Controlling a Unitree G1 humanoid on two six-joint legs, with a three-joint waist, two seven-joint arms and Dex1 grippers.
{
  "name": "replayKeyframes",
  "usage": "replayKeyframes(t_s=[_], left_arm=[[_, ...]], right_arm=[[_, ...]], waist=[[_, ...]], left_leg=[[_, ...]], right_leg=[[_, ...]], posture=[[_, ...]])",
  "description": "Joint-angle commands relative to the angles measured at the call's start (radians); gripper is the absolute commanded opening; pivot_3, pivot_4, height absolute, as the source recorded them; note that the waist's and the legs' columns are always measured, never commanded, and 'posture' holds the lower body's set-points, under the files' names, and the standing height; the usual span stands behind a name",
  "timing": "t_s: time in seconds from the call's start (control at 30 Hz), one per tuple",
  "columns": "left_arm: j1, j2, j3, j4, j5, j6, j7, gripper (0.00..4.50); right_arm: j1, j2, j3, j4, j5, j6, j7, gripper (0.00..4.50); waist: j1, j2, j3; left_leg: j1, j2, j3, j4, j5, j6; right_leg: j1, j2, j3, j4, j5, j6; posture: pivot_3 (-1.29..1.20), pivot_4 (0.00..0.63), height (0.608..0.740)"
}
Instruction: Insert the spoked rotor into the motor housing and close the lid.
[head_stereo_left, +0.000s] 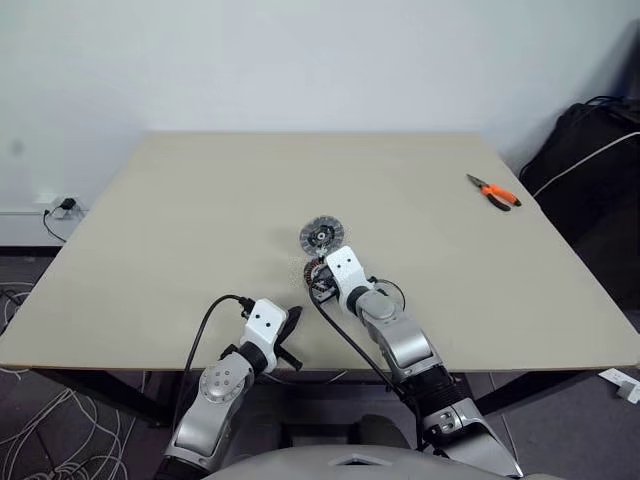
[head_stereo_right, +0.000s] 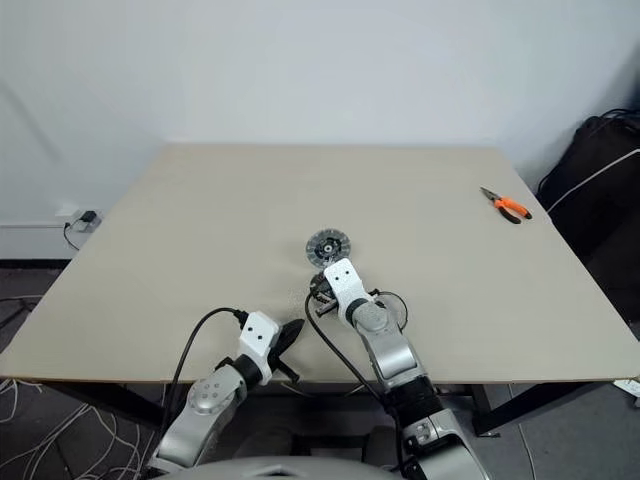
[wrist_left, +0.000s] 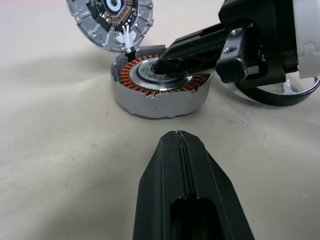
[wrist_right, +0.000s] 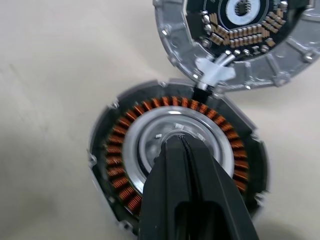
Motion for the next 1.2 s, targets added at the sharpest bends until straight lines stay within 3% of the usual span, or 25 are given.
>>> replayKeyframes(t_s=[0.03, 0.5, 1.03, 1.2], left_arm=[[-0.004, 0.0, 0.002, -0.048, -0.009, -0.009, 0.0, 0.0], [-0.007, -0.003, 0.002, -0.043, -0.009, -0.01, -0.001, 0.0], [0.004, -0.006, 0.009, -0.055, -0.007, -0.009, 0.011, 0.0], [0.006, -0.004, 0.011, -0.057, -0.007, -0.009, 0.015, 0.0]], right_arm=[[0.019, 0.003, 0.008, -0.04, 0.016, 0.012, 0.026, 0.04], [-0.013, -0.011, -0.069, -0.2, 0.028, -0.023, -0.011, 0.04], [-0.108, 0.009, -0.015, 0.172, -0.026, -0.105, -0.045, 0.04], [-0.102, 0.002, -0.024, 0.182, -0.023, -0.127, -0.041, 0.04]], waist=[[0.0, 0.0, 0.0], [0.001, 0.0, 0.002], [-0.001, 0.001, 0.003], [0.0, 0.001, 0.002]], left_leg=[[0.0, 0.0, 0.0, 0.0, 0.0, 0.0], [-0.001, 0.0, 0.0, 0.0, 0.0, 0.0], [0.0, -0.001, 0.001, -0.001, 0.0, 0.0], [0.001, 0.0, 0.0, -0.001, 0.0, 0.0]], right_leg=[[0.0, 0.0, 0.0, 0.0, 0.0, 0.0], [-0.001, 0.0, 0.0, 0.0, 0.0, 0.0], [-0.001, 0.0, 0.0, -0.001, 0.0, 0.0], [0.0, 0.0, 0.0, 0.001, 0.0, 0.0]], posture=[[0.0, 0.0, 0.74], [0.0, 0.0, 0.74], [0.0, 0.0, 0.74], [0.0, 0.0, 0.74]])
